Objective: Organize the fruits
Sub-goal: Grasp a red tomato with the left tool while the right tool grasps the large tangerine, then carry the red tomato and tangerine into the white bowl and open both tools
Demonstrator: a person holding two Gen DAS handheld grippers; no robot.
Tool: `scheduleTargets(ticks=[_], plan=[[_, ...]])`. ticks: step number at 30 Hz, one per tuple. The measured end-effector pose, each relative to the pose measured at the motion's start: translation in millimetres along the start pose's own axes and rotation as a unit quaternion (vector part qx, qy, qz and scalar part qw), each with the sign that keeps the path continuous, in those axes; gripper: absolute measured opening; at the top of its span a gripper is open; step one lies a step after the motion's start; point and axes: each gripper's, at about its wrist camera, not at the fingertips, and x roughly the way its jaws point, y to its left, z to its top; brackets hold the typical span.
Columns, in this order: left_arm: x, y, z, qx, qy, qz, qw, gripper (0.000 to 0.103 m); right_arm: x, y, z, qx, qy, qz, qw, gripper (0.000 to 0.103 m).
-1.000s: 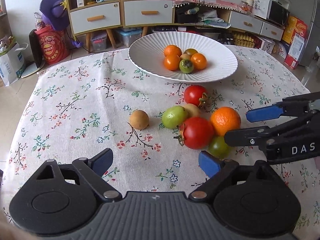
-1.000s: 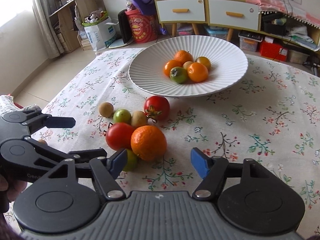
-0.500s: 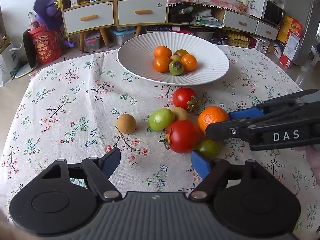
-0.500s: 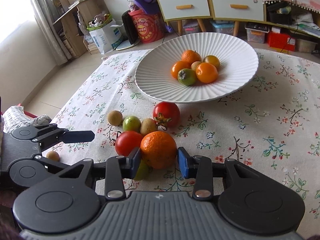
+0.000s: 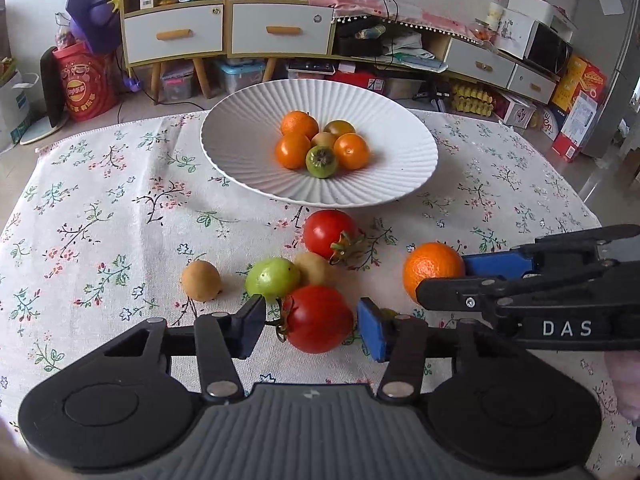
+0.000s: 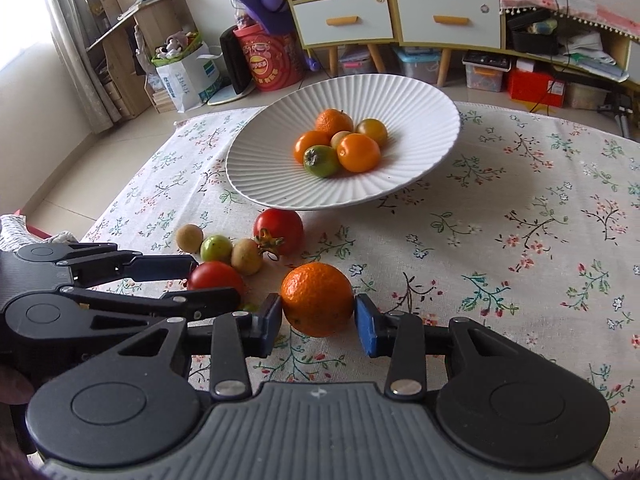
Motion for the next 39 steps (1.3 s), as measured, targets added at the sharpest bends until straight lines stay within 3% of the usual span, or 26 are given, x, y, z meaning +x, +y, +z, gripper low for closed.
scheduleTargets(ticks=[11,31,39], plan=[[4.1,-5.4,3.0,-0.014,0.006,0.019,0.9997,0.046,-1.9,-0.8,-3.2,-0.011,0.004,0.004,1.0,0.036],[-7.4,0.7,-9.4,-0.013,0.052,0.003,0.9986,0.044,3.0,3.9,-6.3,-0.021,0.02,0.011,1.0,0.039],[-5.6,2.4,-9.4,-0.017,0.042,0.001,0.999,0.043,3.9,9.2,-7.2,-0.029,0.018,0.007,0.999,0.038]])
